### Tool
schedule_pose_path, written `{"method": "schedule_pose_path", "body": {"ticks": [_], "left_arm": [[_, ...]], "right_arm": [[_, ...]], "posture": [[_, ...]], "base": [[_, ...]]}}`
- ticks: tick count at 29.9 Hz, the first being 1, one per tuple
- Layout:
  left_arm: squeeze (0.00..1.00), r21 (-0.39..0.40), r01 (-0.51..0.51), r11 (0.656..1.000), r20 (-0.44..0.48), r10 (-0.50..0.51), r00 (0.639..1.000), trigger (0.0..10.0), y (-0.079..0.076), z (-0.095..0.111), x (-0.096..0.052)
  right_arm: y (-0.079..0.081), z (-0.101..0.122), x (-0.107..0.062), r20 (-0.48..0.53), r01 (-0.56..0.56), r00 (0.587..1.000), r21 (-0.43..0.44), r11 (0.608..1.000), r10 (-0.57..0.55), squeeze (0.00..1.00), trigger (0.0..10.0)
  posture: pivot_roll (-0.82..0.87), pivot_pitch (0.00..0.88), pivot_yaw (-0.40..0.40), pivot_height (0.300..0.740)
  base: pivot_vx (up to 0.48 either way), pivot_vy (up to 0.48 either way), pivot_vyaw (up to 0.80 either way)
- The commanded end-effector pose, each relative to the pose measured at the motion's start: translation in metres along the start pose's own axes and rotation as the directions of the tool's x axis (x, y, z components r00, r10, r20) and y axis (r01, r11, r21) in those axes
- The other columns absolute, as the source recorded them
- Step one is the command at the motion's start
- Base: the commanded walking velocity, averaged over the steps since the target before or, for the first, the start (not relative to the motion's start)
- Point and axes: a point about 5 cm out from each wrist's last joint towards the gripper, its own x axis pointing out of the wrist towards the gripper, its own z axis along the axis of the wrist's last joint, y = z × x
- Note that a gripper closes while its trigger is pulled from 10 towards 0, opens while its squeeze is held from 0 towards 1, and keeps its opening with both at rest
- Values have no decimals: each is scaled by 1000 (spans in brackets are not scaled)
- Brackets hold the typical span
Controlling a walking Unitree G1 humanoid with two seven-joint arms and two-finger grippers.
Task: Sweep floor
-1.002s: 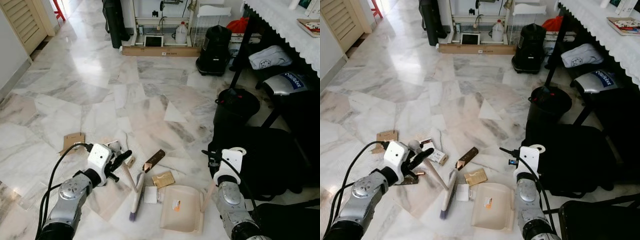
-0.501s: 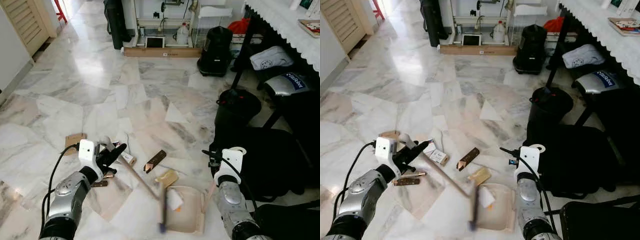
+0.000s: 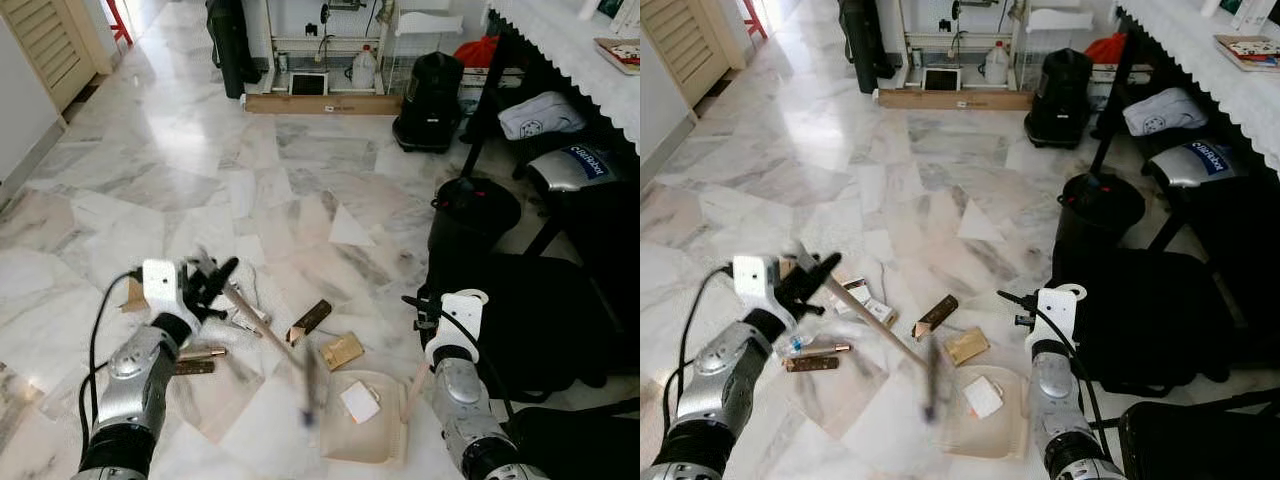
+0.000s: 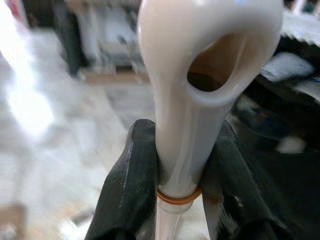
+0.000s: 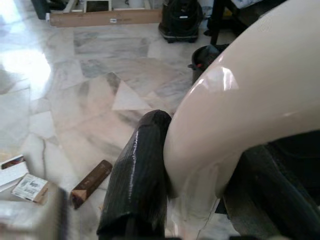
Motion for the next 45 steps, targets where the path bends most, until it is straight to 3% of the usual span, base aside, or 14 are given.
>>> {"method": "schedule_pose_path", "body": {"ticks": [1, 6, 12, 15, 20, 23, 32, 34, 35, 39, 44, 45], "left_arm": [[0, 18, -34, 999, 69, 33, 997, 10000, 0, 11, 0], [0, 95, 28, 995, 75, -36, 997, 10000, -22, 13, -4], [0, 99, -4, 995, 90, -5, 996, 10000, -23, 15, -4], [0, 171, 0, 985, 90, -16, 996, 10000, -29, 14, 1], [0, 179, -9, 984, 115, -12, 993, 10000, -33, 20, 9], [0, 93, 72, 993, 128, -84, 988, 10000, -46, 24, 15], [0, 156, 56, 986, 110, -74, 991, 10000, -40, 22, 15], [0, 146, 58, 988, 109, -74, 991, 10000, -41, 21, 16], [0, 96, 59, 994, 116, -70, 991, 10000, -42, 21, 18], [0, 77, 69, 995, 134, -79, 988, 10000, -45, 24, 20], [0, 102, -16, 995, 173, -2, 985, 10000, -34, 32, 19], [0, 137, -42, 990, 180, 17, 984, 10000, -30, 35, 19]], "right_arm": [[5, 13, 4, 48, -12, 999, 57, 998, 10, 0, 10000], [5, 28, 4, 128, -33, 992, 83, 996, 22, 0, 10000], [4, 34, 3, 165, -37, 986, 99, 994, 21, 0, 10000], [8, 49, 4, 214, -56, 977, 145, 988, 24, 0, 10000], [9, 56, 8, 223, -51, 975, 155, 987, 15, 0, 10000], [12, 57, 10, 213, -54, 977, 183, 982, 14, 0, 10000], [13, 54, 10, 197, -59, 980, 204, 977, 17, 0, 10000], [10, 55, 11, 193, -54, 981, 212, 976, 13, 0, 10000], [6, 57, 13, 190, -48, 982, 218, 975, 6, 0, 10000], [4, 59, 15, 183, -48, 983, 234, 971, 4, 0, 10000], [6, 56, 15, 163, -49, 987, 267, 962, 5, 0, 10000], [6, 56, 15, 162, -48, 987, 271, 961, 4, 0, 10000]], "posture": [[56, 51, 2, 740], [57, 41, 4, 740], [56, 38, 7, 740], [54, 19, 11, 740], [59, 4, 17, 740], [64, 0, 24, 740], [48, 0, 25, 740], [39, 0, 24, 740], [37, 0, 22, 740], [36, 0, 15, 740], [55, 0, 6, 740], [56, 0, 5, 740]], "base": [[0, 0, 0], [0, 0, 0], [0, 0, 0], [0, 0, 0], [0, 0, 0], [0, 0, 0], [0, 0, 0], [0, 0, 0], [0, 0, 0], [0, 0, 0], [0, 0, 0], [0, 0, 0]]}}
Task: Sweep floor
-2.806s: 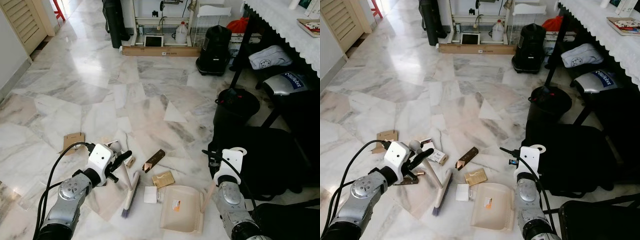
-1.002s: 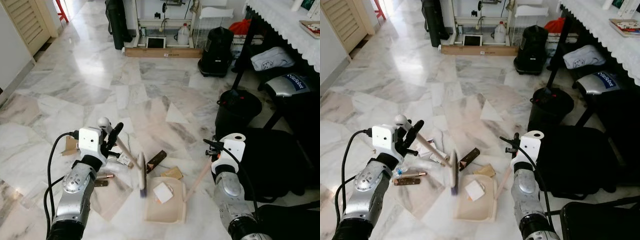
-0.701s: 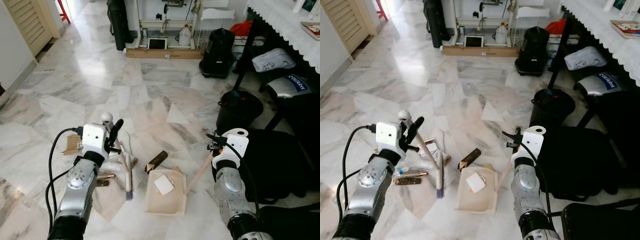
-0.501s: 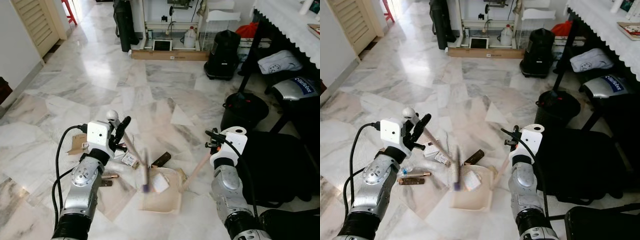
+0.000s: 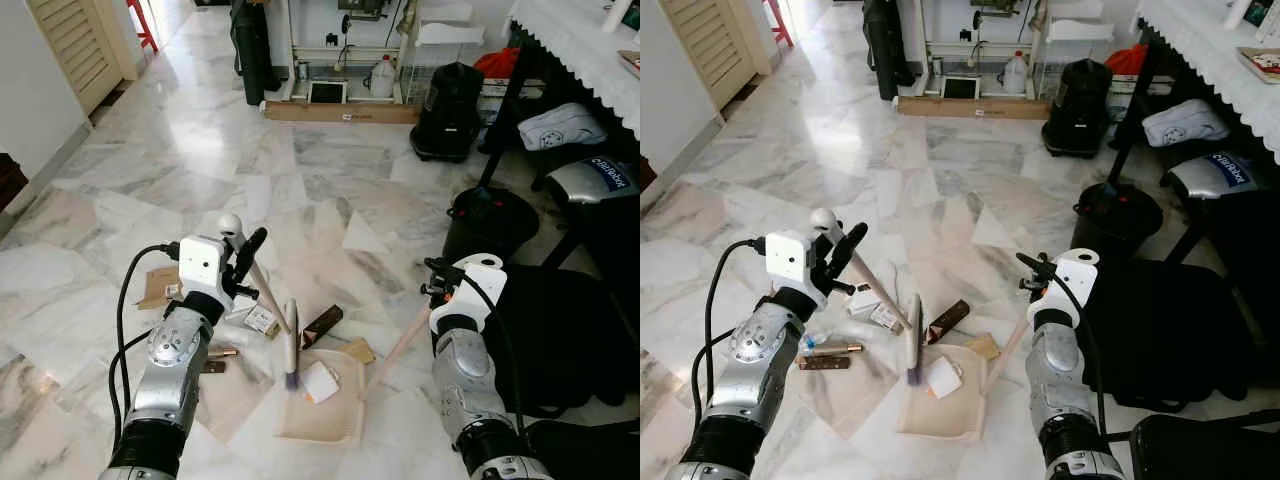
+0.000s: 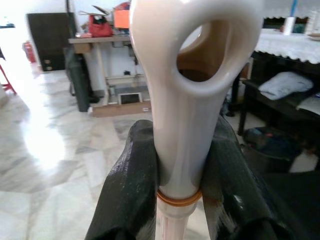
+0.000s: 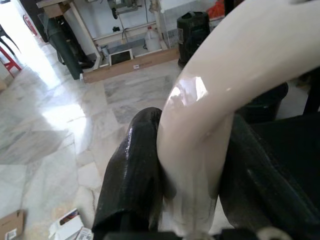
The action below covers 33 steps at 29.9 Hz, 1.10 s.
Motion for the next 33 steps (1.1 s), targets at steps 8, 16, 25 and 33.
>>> {"method": "schedule_pose_path", "body": {"ticks": [8, 16, 25, 33], "left_arm": [[0, 166, -106, 980, 0, 108, 994, 10000, 16, -7, -13], [0, 135, -75, 988, -53, 83, 995, 10000, 11, -22, -18], [0, 113, 38, 993, -76, -30, 997, 10000, -9, -30, -10], [0, 87, 95, 992, -97, -87, 991, 10000, -26, -37, -1]], "right_arm": [[5, 18, 4, 102, -14, 995, -22, 1000, 16, 0, 10000], [-6, 15, -1, 99, 11, 995, -51, 999, -6, 0, 10000], [-24, 11, -9, 106, 54, 993, -106, 993, -43, 0, 10000], [-40, 18, -16, 151, 80, 987, -155, 985, -56, 0, 10000]], "posture": [[34, 1, 5, 740], [18, 0, 7, 740], [-4, 0, 39, 740], [-96, 0, 97, 740]], "base": [[0, 0, 0], [0, 0, 0], [0, 0, 0], [0, 0, 0]]}}
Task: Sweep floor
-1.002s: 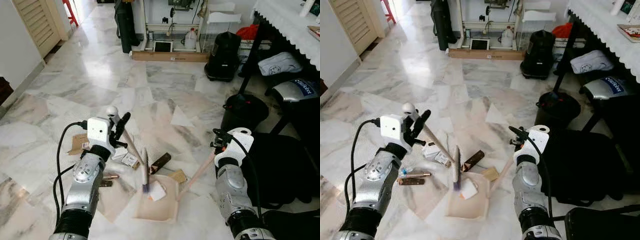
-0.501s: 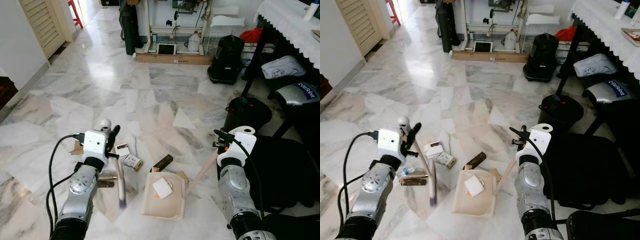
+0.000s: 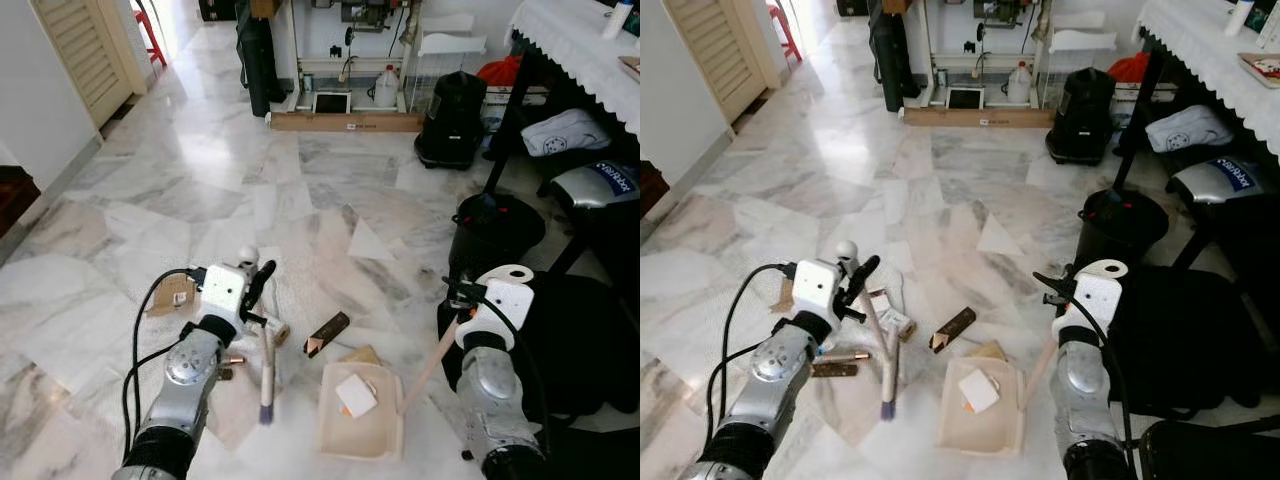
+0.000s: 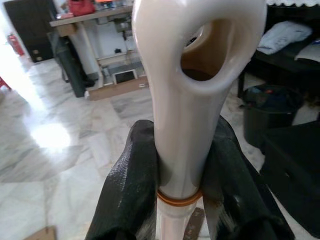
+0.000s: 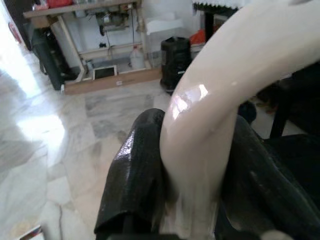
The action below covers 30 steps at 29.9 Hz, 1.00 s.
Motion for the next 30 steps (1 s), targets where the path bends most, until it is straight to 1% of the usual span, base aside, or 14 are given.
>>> {"method": "schedule_pose_path", "body": {"ticks": [1, 2, 3, 4, 5, 8, 9, 12, 15, 17, 24, 25, 26, 30], "left_arm": [[0, 21, 11, 1000, 35, -12, 999, 10000, -1, 6, 5], [0, 14, 15, 1000, 36, -15, 999, 10000, -2, 7, 7], [0, 7, 42, 999, 36, -43, 998, 10000, -5, 7, 10], [0, 6, 54, 999, 35, -54, 998, 10000, -6, 7, 11], [0, 5, 65, 998, 32, -65, 997, 10000, -7, 7, 12], [0, 4, 80, 997, 18, -80, 997, 10000, -10, 3, 13], [0, 9, 77, 997, 18, -77, 997, 10000, -10, 3, 14], [0, 11, 25, 1000, 47, -26, 999, 10000, 0, 9, 16], [0, -2, -31, 1000, 63, 31, 998, 10000, 9, 11, 15], [0, -7, -86, 996, 41, 86, 995, 10000, 14, 2, 9], [0, -3, -102, 995, 59, 102, 993, 10000, 20, 5, 7], [0, 4, -116, 993, 51, 116, 992, 10000, 24, 3, 4], [0, 5, -123, 992, 49, 122, 991, 10000, 25, 2, 4], [0, 15, -141, 990, 50, 140, 989, 10000, 32, 3, 2]], "right_arm": [[-3, 13, 2, 69, 0, 998, -2, 1000, 0, 0, 10000], [-6, 13, 0, 72, 9, 997, -8, 1000, -8, 0, 10000], [-15, 13, -3, 78, 40, 996, -10, 999, -39, 0, 10000], [-17, 13, -5, 80, 51, 996, -10, 999, -50, 0, 10000], [-21, 14, -6, 82, 61, 995, -15, 998, -60, 0, 10000], [-28, 11, -9, 78, 83, 994, -28, 996, -81, 0, 10000], [-30, 10, -10, 71, 92, 993, -22, 996, -90, 0, 10000], [-23, 10, -6, 54, 84, 995, 4, 996, -84, 0, 10000], [-13, 12, -3, 48, 50, 998, 7, 999, -51, 0, 10000], [-5, 14, -1, 45, 26, 999, 9, 1000, -26, 0, 10000], [1, 12, -1, 36, 14, 999, 26, 1000, -15, 0, 10000], [6, 8, -2, 21, 8, 1000, 32, 999, -9, 0, 10000], [7, 7, -2, 18, 8, 1000, 37, 999, -9, 0, 10000], [17, 9, -4, 28, -6, 1000, 61, 998, 5, 0, 10000]], "posture": [[-96, 0, 97, 740], [-108, 0, 106, 740], [-139, 0, 128, 740], [-139, 0, 128, 740], [-158, 0, 146, 740], [-158, 0, 143, 740], [-132, 0, 115, 740], [-105, 0, 79, 740], [-111, 0, 67, 740], [-101, 0, 26, 740], [-58, 0, 30, 740], [-40, 0, 38, 740], [-40, 0, 38, 740], [-30, 0, 57, 740]], "base": [[0, 0, 0], [0, 0, 0], [0, 0, 0], [0, 0, 0], [0, 0, 0], [0, 0, 0], [0, 0, 0], [0, 0, 0], [0, 0, 0], [0, 0, 0], [0, 0, 0], [0, 0, 625], [0, 0, 625], [0, 0, 667]]}}
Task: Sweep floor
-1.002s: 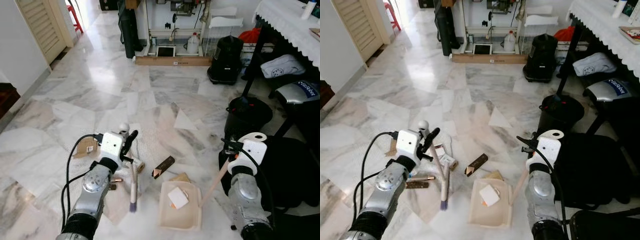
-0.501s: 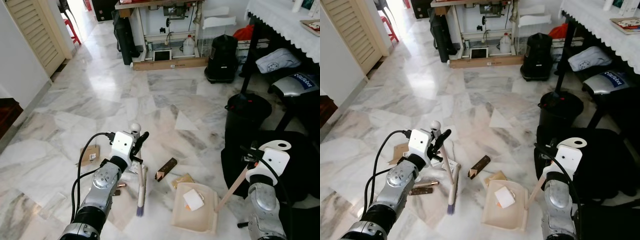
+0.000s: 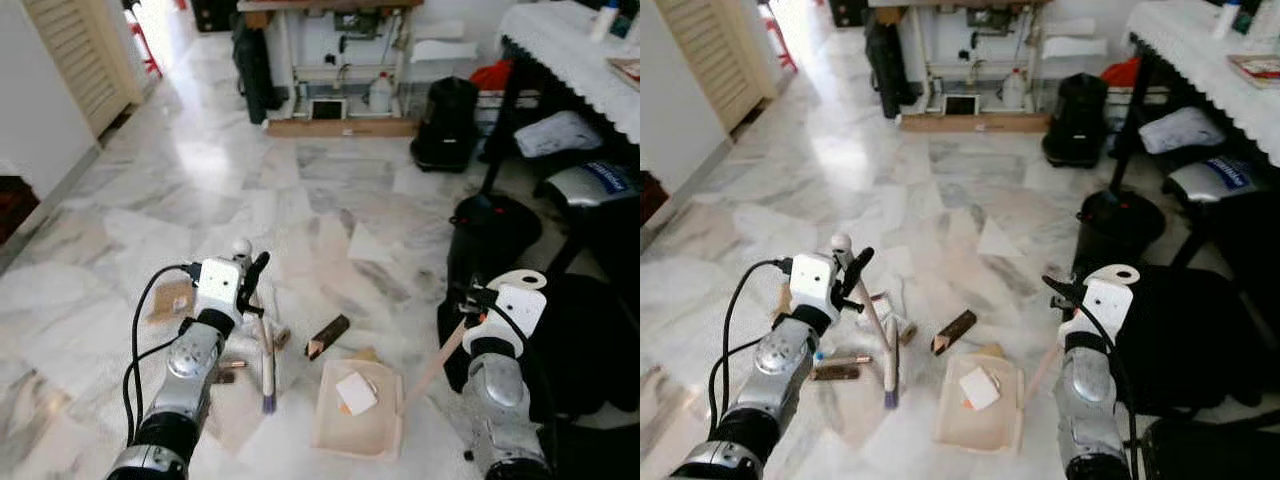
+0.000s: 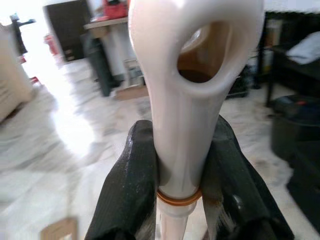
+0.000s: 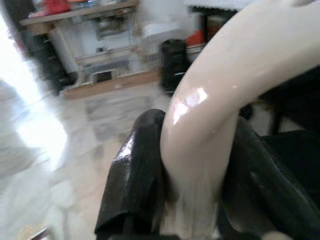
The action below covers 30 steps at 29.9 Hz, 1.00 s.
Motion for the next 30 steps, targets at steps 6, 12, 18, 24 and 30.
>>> {"method": "schedule_pose_path", "body": {"ticks": [6, 12, 18, 24, 30], "left_arm": [[0, 27, -36, 999, 29, 35, 999, 10000, 14, 4, -3], [0, 23, -37, 999, 25, 36, 999, 10000, 12, 3, -5], [0, 33, -11, 999, 17, 10, 1000, 10000, 9, 1, -8], [0, 30, -12, 999, 11, 12, 1000, 10000, 9, -1, -12], [0, 31, -1, 1000, 9, 1, 1000, 10000, 6, -1, -12]], "right_arm": [[13, 8, 2, 39, -21, 999, 36, 999, 20, 0, 10000], [13, 6, 0, 33, -27, 999, 34, 999, 26, 0, 10000], [10, 9, 2, 41, -14, 999, 29, 999, 12, 0, 10000], [8, 7, 0, 36, -7, 999, 27, 1000, 6, 0, 10000], [6, 8, -2, 36, -9, 999, 28, 1000, 8, 0, 10000]], "posture": [[-33, 0, 55, 740], [-36, 0, 54, 740], [-32, 0, 63, 740], [-35, 0, 62, 740], [-40, 0, 69, 740]], "base": [[0, 0, 700], [0, 0, 764], [0, 0, 794], [0, 0, 795], [0, 0, 794]]}}
